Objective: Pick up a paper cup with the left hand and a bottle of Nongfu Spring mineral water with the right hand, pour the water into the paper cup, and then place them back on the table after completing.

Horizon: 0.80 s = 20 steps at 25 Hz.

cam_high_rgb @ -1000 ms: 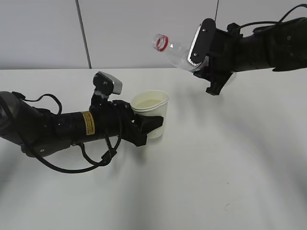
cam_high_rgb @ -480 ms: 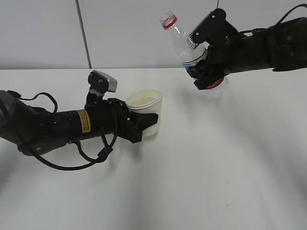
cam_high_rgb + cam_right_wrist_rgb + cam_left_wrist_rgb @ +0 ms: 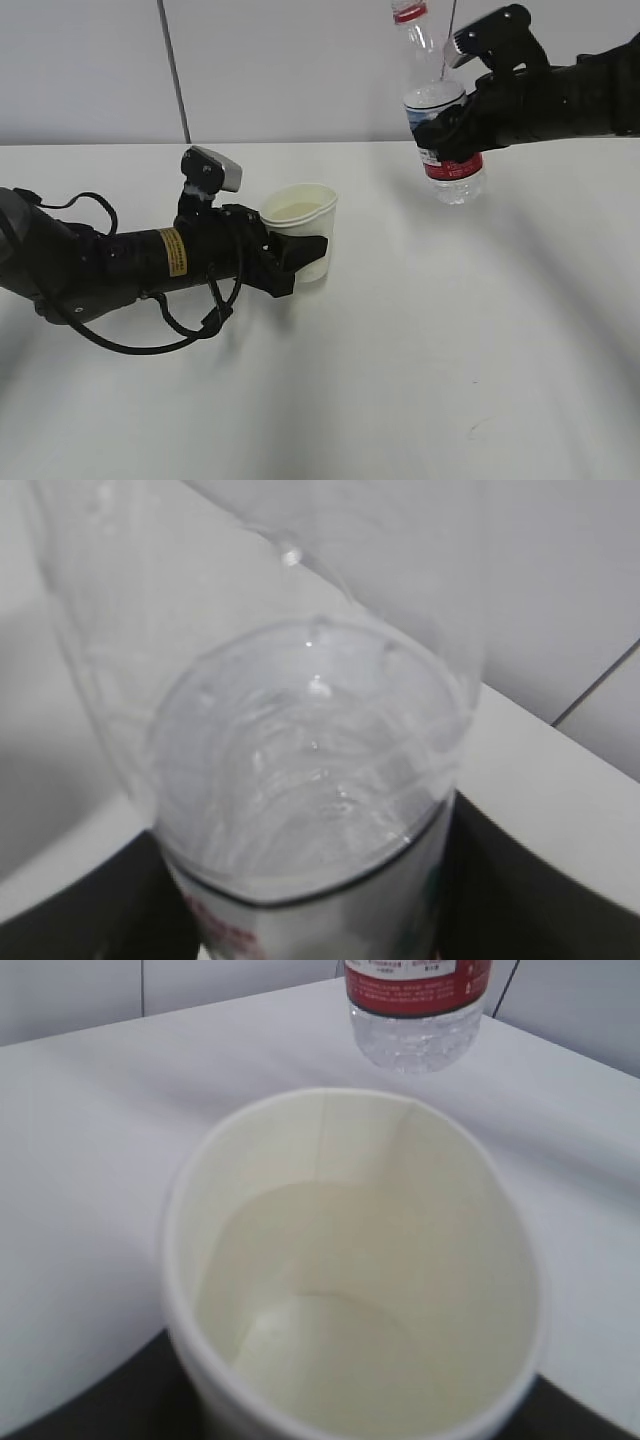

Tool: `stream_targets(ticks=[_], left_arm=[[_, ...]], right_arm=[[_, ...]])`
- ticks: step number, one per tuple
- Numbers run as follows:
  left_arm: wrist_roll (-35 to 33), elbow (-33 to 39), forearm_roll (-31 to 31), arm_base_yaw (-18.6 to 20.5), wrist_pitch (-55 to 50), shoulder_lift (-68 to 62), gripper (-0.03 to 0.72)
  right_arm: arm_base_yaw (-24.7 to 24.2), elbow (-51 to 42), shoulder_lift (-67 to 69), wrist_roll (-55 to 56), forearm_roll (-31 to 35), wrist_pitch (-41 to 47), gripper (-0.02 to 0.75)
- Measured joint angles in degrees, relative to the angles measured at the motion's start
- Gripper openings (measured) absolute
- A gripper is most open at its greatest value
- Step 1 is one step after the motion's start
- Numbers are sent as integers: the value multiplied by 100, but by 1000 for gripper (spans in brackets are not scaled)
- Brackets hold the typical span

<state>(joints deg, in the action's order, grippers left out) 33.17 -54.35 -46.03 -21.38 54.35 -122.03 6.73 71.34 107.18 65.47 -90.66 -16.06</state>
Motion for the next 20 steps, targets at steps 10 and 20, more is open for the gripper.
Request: stream_targets(ticks=[10, 20], left_arm=[[0, 0, -6, 57, -5, 0, 376], [0, 0, -44, 448, -11, 0, 376]], right_arm=[[-382, 0, 324, -285, 637, -993, 437], [-382, 0, 897, -1694, 1567, -1782, 437]])
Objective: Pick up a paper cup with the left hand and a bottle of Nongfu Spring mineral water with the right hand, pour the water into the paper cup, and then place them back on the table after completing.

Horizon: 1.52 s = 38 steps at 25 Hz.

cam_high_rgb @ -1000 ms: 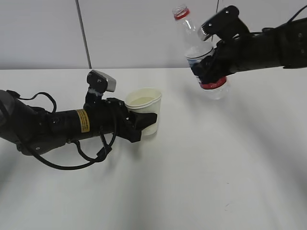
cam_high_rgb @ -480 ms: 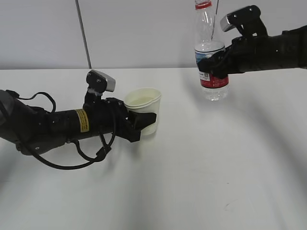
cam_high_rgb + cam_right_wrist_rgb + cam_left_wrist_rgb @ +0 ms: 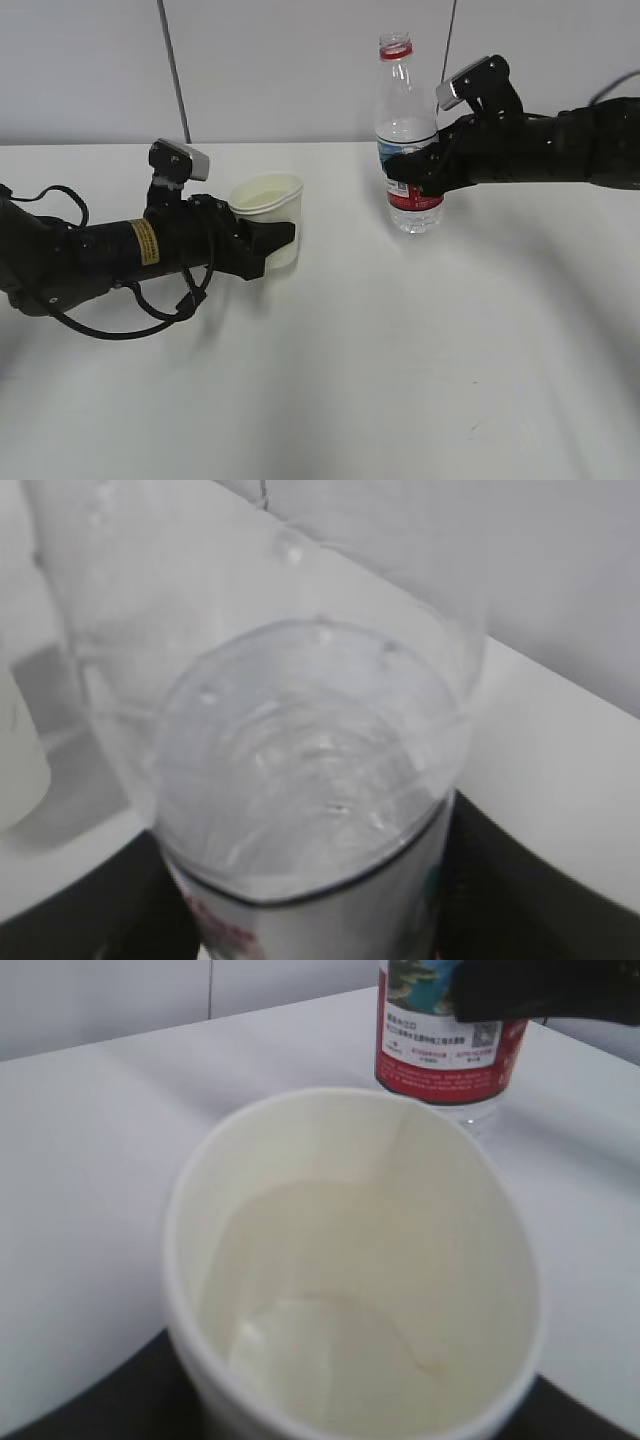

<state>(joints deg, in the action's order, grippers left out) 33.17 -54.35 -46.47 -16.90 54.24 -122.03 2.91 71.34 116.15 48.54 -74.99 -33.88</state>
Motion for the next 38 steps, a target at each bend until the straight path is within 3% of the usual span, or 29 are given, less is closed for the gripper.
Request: stream_targets(ticks=[17, 38], left_arm=[[-81, 0, 8, 926, -250, 0, 375], [-1120, 0, 1081, 961, -464, 0, 375]], right_arm=[[-46, -10, 518, -1088, 860, -718, 437], [-46, -10, 518, -1209, 940, -728, 437]])
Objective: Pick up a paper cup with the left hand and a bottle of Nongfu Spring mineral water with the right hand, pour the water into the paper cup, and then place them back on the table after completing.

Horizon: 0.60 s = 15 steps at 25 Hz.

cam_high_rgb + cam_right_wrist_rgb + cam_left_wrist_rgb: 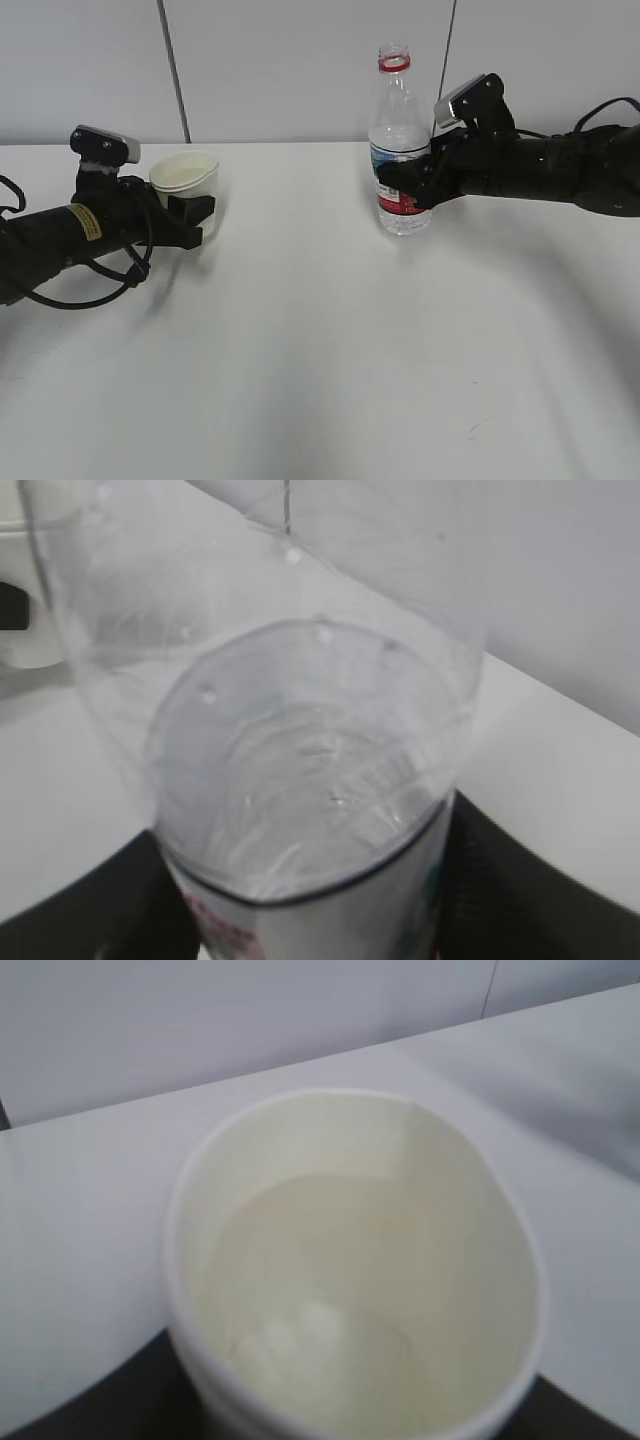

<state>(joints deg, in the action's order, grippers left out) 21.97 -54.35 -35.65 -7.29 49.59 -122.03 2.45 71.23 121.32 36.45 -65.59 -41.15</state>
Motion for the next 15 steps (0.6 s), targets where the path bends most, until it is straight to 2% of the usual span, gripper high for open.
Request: stream_targets(ticks=[15], left_arm=[[-111, 0, 397, 0, 305, -405, 375]], right_arm=[[0, 0, 0, -13, 37, -136, 437]])
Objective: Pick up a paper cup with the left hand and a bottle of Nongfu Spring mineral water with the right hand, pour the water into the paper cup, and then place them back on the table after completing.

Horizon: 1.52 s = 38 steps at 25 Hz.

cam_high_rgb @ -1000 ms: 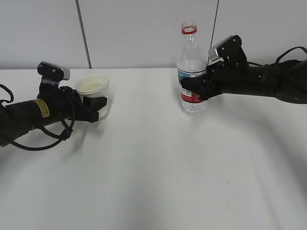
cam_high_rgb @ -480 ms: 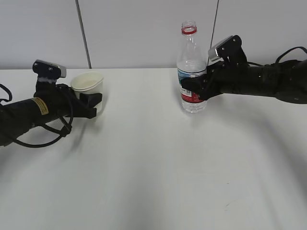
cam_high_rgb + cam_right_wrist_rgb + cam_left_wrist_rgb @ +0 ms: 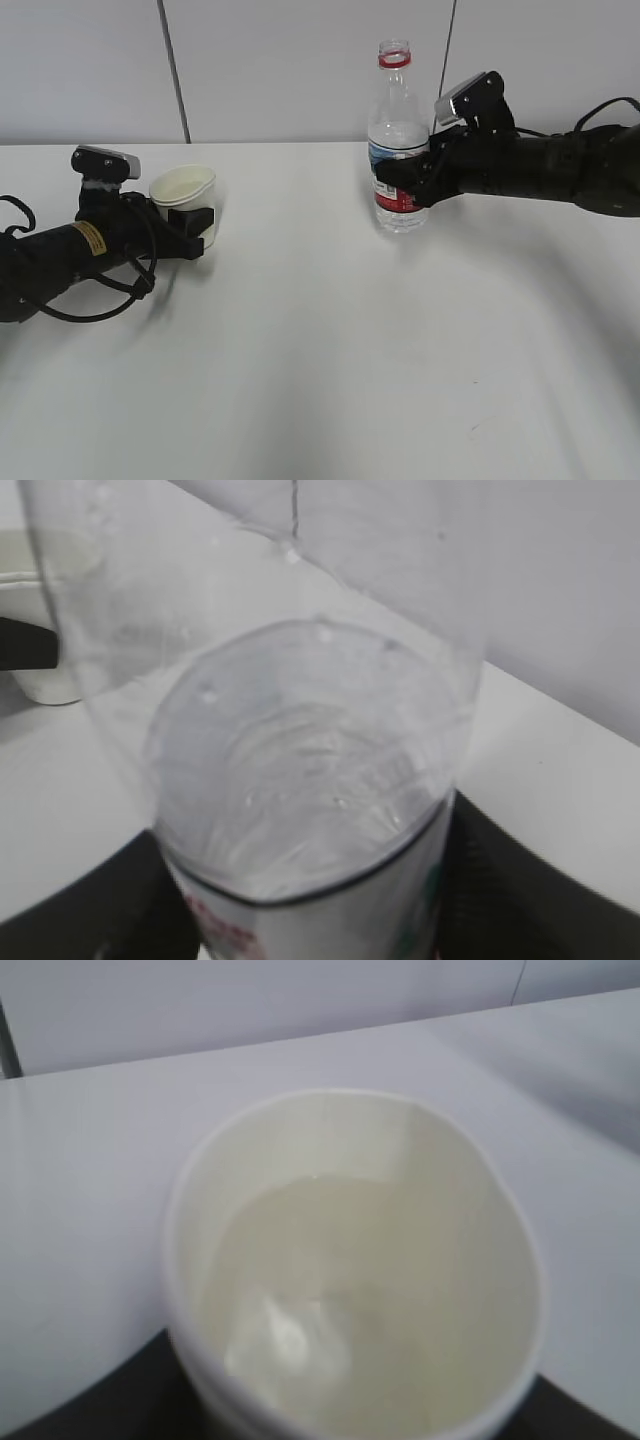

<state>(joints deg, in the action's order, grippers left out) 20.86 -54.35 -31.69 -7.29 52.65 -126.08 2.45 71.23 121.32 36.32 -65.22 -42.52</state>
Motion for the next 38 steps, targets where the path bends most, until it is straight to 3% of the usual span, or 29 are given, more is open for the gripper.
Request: stream_targets(ticks=[22, 31, 38], left_arm=[[-13, -11, 69, 0, 172, -114, 380], [-19, -11, 69, 0, 173, -125, 430], [-19, -11, 128, 0, 82, -185, 561]], right_arm=[[0, 0, 0, 0, 93, -27, 437], [0, 0, 0, 0, 128, -41, 437], [0, 0, 0, 0, 141, -41, 437]])
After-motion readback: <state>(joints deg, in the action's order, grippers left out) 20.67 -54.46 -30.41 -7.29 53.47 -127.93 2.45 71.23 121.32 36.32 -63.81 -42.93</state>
